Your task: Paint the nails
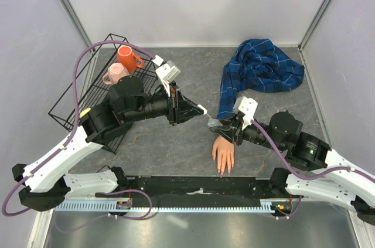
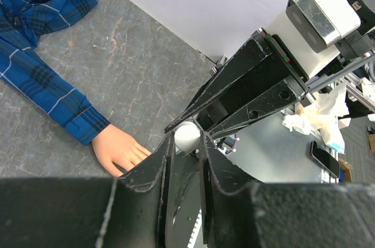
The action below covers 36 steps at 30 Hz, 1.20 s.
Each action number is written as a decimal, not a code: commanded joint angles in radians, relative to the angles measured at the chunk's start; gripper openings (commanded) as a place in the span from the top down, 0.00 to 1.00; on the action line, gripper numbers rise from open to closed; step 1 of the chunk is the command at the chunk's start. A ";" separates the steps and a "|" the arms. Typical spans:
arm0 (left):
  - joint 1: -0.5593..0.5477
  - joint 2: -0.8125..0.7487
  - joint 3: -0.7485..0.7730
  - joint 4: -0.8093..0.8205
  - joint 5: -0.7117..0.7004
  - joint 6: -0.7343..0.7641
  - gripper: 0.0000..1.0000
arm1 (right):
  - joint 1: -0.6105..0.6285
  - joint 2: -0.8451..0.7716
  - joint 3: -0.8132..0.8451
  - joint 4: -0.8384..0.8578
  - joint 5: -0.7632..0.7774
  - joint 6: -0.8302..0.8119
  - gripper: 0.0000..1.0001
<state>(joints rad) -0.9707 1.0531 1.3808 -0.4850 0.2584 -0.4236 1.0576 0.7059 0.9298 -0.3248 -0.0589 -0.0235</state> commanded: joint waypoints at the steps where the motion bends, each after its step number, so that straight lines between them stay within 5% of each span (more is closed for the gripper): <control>1: 0.001 -0.013 0.014 0.011 -0.018 0.020 0.98 | 0.001 -0.002 0.027 0.027 0.007 -0.012 1.00; 36: 0.001 -0.016 -0.062 0.072 0.030 -0.010 0.98 | 0.001 0.003 0.023 0.035 0.022 -0.007 1.00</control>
<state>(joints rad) -0.9707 1.0527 1.3273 -0.4557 0.2680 -0.4248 1.0576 0.7105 0.9298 -0.3248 -0.0463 -0.0238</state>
